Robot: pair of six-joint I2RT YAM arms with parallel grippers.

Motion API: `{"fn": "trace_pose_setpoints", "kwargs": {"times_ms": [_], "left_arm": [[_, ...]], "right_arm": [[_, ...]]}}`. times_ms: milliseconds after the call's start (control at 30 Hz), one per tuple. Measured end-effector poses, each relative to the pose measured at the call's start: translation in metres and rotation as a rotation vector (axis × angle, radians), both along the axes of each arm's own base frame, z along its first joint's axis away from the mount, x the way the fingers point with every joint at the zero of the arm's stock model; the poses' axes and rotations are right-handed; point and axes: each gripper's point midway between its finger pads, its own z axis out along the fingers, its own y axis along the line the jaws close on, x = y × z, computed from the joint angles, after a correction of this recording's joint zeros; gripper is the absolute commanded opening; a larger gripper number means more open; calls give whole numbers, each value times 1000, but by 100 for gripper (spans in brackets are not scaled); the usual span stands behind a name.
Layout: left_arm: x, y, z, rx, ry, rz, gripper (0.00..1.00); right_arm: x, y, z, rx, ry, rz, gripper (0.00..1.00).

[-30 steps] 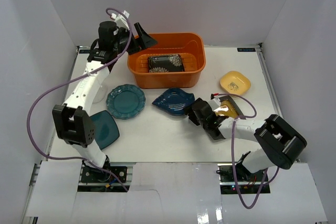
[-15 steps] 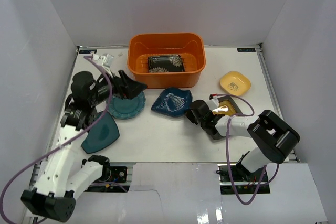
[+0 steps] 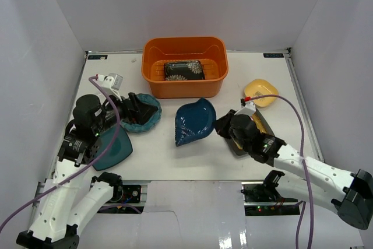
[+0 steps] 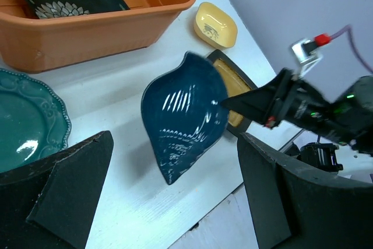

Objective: Place the plates into the plastic bin on the countertop

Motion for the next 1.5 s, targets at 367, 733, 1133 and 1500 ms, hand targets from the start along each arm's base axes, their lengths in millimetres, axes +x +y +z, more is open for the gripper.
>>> {"fn": "trace_pose_setpoints", "kwargs": {"times_ms": [367, 733, 1133, 1500], "left_arm": [[-8, -17, -66, -32, 173, -70, 98], [-21, -57, -120, -147, 399, -188, 98], [-51, -107, -200, -50, 614, -230, 98], [-56, -152, -254, 60, 660, -188, 98]], "right_arm": [[97, 7, 173, -31, -317, 4, 8], [245, 19, 123, -71, -175, -71, 8], [290, 53, 47, -86, -11, -23, 8], [292, 58, -11, -149, 100, -8, 11]]}}
